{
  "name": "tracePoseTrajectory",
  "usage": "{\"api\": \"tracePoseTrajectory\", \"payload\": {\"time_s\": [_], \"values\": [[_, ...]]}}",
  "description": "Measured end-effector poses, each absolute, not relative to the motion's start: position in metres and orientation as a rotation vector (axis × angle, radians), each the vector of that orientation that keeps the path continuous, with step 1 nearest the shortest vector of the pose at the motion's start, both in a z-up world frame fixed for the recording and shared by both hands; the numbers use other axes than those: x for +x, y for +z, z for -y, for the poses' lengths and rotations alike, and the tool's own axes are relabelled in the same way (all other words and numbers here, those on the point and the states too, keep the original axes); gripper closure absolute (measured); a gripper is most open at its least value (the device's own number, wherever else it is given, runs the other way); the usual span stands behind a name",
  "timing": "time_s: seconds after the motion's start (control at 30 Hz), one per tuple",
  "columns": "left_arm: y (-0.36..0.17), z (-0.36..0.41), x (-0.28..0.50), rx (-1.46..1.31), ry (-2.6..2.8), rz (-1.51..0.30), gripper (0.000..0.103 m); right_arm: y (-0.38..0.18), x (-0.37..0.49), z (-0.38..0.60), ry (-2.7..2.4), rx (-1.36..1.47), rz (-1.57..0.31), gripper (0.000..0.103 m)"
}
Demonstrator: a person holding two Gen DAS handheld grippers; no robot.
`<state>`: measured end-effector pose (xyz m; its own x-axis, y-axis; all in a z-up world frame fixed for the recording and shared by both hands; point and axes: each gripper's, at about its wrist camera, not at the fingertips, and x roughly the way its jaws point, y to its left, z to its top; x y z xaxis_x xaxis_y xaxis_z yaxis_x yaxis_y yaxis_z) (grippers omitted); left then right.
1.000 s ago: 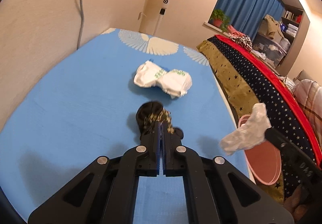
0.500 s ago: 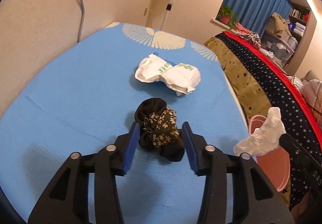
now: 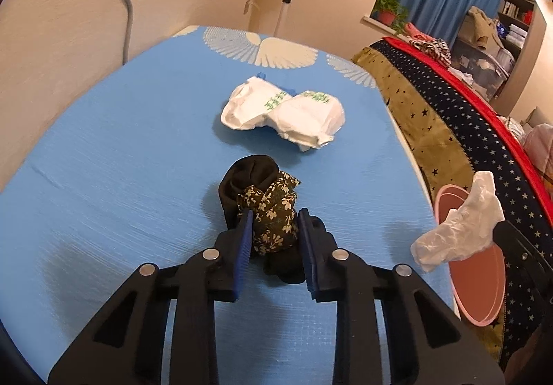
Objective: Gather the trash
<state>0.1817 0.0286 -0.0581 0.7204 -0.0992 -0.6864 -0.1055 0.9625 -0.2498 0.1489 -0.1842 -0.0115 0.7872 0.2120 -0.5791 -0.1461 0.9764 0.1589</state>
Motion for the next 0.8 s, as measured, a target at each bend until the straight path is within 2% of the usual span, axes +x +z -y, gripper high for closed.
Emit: {"api": "tracePoseTrajectory", "payload": {"time_s": [0.8], "values": [[-0.003, -0.004, 0.115, -0.159, -0.093, -0.613, 0.079, 0.027, 0.102, 0.208, 0.136, 0.125, -0.533, 0.101]]}}
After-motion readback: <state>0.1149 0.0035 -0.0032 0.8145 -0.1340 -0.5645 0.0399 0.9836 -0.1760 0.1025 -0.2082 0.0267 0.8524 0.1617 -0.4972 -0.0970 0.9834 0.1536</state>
